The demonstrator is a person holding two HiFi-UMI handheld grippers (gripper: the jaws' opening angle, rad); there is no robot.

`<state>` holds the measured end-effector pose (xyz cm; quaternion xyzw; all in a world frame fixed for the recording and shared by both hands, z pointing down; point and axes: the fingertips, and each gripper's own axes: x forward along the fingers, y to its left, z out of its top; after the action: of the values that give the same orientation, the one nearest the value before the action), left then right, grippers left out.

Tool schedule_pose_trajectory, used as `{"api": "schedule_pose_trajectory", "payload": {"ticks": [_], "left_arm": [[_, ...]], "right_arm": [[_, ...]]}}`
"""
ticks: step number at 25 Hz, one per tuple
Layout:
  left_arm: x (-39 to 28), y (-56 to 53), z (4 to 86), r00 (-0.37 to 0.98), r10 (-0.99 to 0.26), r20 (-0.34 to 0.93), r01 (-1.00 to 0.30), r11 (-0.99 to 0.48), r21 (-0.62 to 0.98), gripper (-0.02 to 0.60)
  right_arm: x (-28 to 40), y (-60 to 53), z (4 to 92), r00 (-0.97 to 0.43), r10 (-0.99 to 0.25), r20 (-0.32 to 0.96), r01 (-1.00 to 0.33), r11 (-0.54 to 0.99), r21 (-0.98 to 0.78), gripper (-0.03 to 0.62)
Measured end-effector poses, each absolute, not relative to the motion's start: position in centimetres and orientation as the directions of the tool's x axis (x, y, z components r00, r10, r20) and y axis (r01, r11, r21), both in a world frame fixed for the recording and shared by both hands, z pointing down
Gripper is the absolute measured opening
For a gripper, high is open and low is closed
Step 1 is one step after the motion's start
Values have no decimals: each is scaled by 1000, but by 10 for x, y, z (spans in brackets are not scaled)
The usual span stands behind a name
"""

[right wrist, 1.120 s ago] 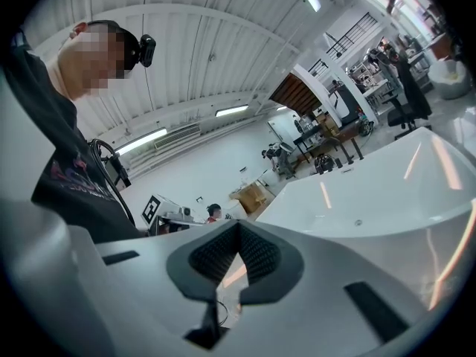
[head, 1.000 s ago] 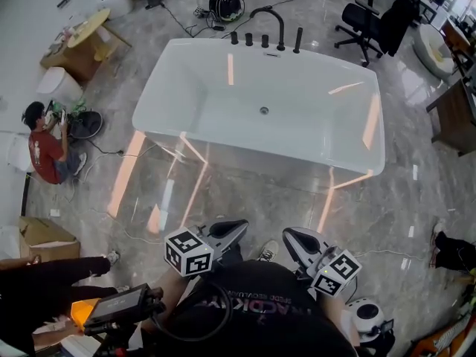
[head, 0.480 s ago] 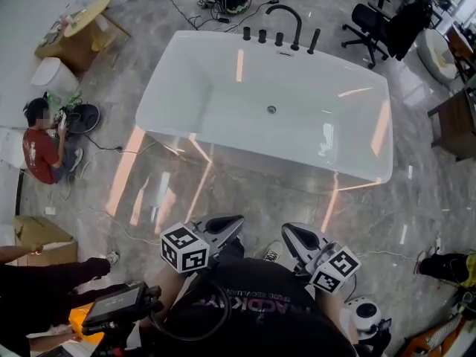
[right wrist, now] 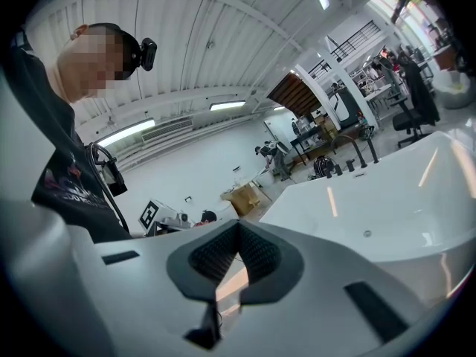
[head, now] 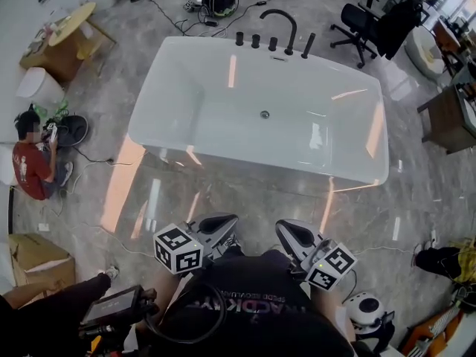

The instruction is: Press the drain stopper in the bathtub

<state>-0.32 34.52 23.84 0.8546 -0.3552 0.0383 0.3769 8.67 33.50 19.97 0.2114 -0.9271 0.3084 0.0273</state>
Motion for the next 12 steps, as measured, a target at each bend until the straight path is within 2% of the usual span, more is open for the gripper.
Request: {"api": "schedule_pose_trajectory", "payload": {"ticks": [12], "left_arm": [[-13, 314, 239, 738, -586, 335, -640, -450, 622, 8]], "right_arm": [[82, 297, 200, -907, -377, 187, -415, 726, -548, 15]]}}
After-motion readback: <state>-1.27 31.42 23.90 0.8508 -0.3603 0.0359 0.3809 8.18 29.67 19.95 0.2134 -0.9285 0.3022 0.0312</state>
